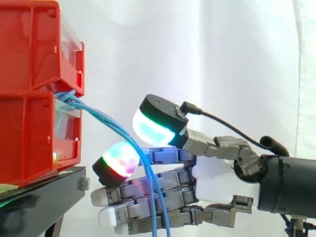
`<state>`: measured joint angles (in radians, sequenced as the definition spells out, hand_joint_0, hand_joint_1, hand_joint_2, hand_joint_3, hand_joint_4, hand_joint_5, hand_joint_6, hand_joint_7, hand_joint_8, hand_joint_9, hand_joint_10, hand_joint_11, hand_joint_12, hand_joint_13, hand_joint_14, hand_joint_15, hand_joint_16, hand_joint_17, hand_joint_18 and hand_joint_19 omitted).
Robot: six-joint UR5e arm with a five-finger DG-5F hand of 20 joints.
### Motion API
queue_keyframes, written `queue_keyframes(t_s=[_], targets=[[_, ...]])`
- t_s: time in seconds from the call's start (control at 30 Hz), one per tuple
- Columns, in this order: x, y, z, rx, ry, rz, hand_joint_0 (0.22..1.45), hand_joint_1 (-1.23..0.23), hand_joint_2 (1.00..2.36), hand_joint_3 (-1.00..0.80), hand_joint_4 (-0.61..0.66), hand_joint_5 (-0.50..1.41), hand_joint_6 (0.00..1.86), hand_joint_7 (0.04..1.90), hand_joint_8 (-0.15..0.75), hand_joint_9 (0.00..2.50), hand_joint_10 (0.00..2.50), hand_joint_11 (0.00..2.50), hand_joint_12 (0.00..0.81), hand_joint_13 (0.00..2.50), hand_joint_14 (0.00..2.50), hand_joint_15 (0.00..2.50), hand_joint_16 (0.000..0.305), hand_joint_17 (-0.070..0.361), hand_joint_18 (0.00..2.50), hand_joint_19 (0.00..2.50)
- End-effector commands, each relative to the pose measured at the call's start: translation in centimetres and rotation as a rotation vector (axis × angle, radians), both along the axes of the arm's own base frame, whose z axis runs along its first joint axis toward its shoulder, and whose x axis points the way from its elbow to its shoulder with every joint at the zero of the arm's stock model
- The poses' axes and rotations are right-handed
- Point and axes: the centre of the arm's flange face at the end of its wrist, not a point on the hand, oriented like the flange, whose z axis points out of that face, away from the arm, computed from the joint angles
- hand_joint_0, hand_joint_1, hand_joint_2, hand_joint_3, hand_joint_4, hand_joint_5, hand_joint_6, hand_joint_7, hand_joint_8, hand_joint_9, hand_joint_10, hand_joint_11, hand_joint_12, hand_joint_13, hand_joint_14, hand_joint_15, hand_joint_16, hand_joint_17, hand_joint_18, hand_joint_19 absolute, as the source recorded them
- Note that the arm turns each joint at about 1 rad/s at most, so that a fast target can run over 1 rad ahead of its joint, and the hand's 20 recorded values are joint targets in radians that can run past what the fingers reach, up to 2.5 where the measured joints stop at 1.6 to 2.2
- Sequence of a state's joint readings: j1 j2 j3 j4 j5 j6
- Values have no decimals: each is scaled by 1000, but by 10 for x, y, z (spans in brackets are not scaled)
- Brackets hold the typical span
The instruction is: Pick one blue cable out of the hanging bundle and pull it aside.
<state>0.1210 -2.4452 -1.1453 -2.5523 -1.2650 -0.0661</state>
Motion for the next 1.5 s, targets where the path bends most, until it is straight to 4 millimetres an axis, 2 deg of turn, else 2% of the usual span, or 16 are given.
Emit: queue_keyframes(t_s=[0.0,0.07,0.17,0.3,0.4,0.5,0.57,0.7,0.8,0.9,1.03,1.1,1.17,1.33,1.37,1.47], targets=[[0,-2,1,1,-1,9,586,-607,1015,-319,174,-114,662,1086,267,710,9,239,319,633,11,274,40,89,438,240],[1,-4,2,2,-2,9,584,-604,1017,-288,172,-127,728,980,268,709,9,257,320,632,12,284,40,90,441,243],[2,-8,5,4,-8,9,580,-604,1019,-262,163,-140,772,980,271,706,10,288,325,634,12,293,40,91,443,244],[7,-11,17,1,-13,23,577,-628,1019,-198,170,-171,869,873,275,697,12,347,329,635,12,302,42,94,452,244],[8,-14,24,0,-9,26,569,-636,1016,-270,184,-172,885,829,279,701,12,341,332,636,13,305,43,96,456,255],[4,-16,36,-6,15,28,537,-564,1009,-392,178,-164,881,822,288,722,12,335,334,650,13,307,45,100,472,266],[1,-17,41,-12,31,26,533,-517,1008,-409,171,-160,876,837,289,741,12,334,337,662,13,316,45,101,478,273],[-3,-20,44,-17,57,23,568,-417,1012,-348,164,-144,887,893,291,790,15,354,332,675,13,326,44,99,480,295],[-3,-23,44,-17,62,20,579,-412,1015,-303,157,-141,901,903,288,804,13,354,330,687,14,337,44,99,482,304],[-3,-23,44,-17,62,20,577,-483,1017,-176,165,-133,924,913,308,826,13,360,347,712,14,334,47,105,525,275],[-4,-25,44,-17,62,17,579,-545,1012,-106,162,-120,935,890,342,879,14,379,376,750,14,319,53,119,591,248],[-3,-25,44,-17,61,17,582,-656,1007,-26,156,-118,936,896,359,890,14,386,390,772,13,318,57,127,620,231],[-1,-26,50,-17,52,15,587,-686,1005,-12,119,-120,939,900,359,883,12,379,392,776,12,324,57,128,624,228],[-1,-31,56,-34,74,8,602,-714,1009,-60,98,-140,951,831,326,833,13,403,371,750,14,345,54,121,596,249],[-1,-31,57,-34,76,8,618,-739,1018,-173,86,-160,950,853,281,776,16,434,326,696,15,367,46,103,525,293],[-3,-30,58,-36,99,9,638,-762,1016,-257,78,-166,953,822,272,756,17,435,321,684,16,362,45,101,517,289]])
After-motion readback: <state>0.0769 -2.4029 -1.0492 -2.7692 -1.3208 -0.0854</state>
